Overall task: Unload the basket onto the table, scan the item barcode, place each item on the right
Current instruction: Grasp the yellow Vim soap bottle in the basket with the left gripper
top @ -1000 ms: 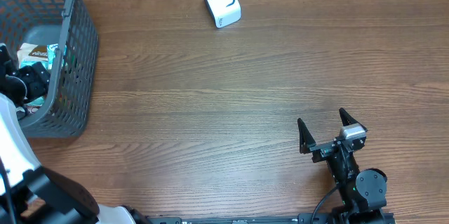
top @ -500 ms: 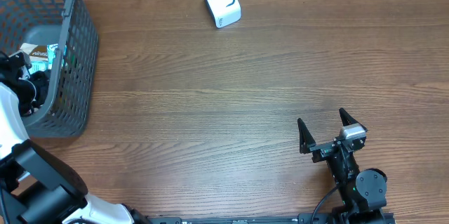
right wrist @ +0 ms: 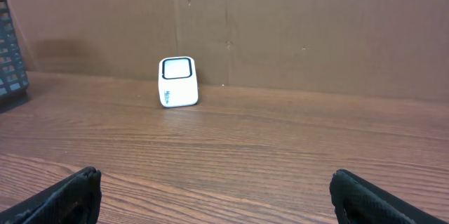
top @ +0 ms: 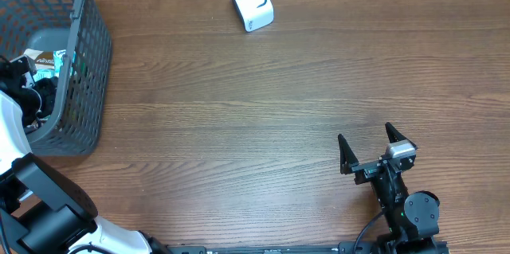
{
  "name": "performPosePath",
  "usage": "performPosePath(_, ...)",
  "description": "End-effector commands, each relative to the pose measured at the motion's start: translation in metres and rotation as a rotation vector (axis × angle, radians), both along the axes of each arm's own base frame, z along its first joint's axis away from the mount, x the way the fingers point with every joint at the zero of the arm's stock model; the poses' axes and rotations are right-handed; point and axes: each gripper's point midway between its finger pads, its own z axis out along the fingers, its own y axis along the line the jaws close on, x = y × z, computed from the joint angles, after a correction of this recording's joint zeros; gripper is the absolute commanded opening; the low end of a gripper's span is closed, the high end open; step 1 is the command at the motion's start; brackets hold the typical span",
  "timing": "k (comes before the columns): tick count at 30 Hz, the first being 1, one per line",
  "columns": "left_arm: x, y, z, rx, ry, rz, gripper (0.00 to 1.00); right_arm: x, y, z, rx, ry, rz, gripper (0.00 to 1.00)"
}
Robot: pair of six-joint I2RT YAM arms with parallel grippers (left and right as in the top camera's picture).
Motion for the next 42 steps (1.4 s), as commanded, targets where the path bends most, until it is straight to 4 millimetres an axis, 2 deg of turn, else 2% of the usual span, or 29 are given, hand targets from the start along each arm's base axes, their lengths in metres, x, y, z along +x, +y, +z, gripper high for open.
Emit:
performPosePath(1, 0.008, 0.000, -0.002, 0.003, -0.012, -0.025, 0.77, 0.000, 0.000, -0.002, -0.004, -0.006, -0.001, 1.00)
performPosePath(3, 0.010, 0.001, -0.001, 0.007, -0.019, -0.026, 0.76, 0.000, 0.000, -0.002, -0.004, -0.006, -0.001, 1.00)
performPosePath(8, 0.012, 0.003, 0.000, 0.015, -0.029, -0.026, 0.66, 0.000, 0.000, -0.002, -0.004, -0.006, -0.001, 1.00)
performPosePath(9, 0.013, 0.003, 0.001, 0.015, -0.033, -0.027, 0.62, 0.000, 0.000, -0.002, -0.004, -0.006, -0.001, 1.00)
performPosePath(11, 0.016, 0.001, 0.002, 0.005, -0.052, -0.036, 0.47, 0.000, 0.000, -0.001, -0.004, -0.006, -0.001, 1.00)
performPosePath(14, 0.023, -0.001, 0.007, -0.007, -0.089, -0.051, 0.41, 0.000, 0.000, -0.002, -0.004, -0.006, -0.001, 1.00)
performPosePath(17, 0.027, 0.002, 0.019, 0.014, -0.117, -0.053, 0.38, 0.000, 0.000, -0.002, -0.004, -0.006, -0.001, 1.00)
performPosePath(20, 0.032, 0.005, 0.041, 0.040, -0.149, -0.054, 0.35, 0.000, 0.000, -0.002, -0.004, -0.006, -0.001, 1.00)
performPosePath(23, 0.035, 0.009, 0.074, 0.075, -0.192, -0.044, 0.35, 0.000, 0.000, -0.002, -0.004, -0.006, -0.001, 1.00)
performPosePath(25, 0.034, 0.017, 0.098, 0.107, -0.218, 0.025, 0.34, 0.000, 0.000, -0.002, -0.004, -0.006, -0.001, 1.00)
performPosePath(28, 0.031, 0.025, 0.152, 0.173, -0.304, 0.110, 0.33, 0.000, 0.000, -0.002, -0.004, -0.006, -0.001, 1.00)
performPosePath(32, 0.025, 0.019, 0.218, 0.221, -0.452, 0.159, 0.33, 0.000, 0.000, -0.002, -0.004, -0.006, -0.001, 1.00)
performPosePath(37, 0.006, 0.003, 0.288, 0.243, -0.637, 0.227, 0.31, 0.000, 0.000, -0.002, -0.004, -0.006, -0.001, 1.00)
performPosePath(42, -0.010, -0.037, 0.331, 0.234, -0.753, 0.156, 0.30, 0.000, 0.000, -0.002, -0.004, -0.006, -0.001, 1.00)
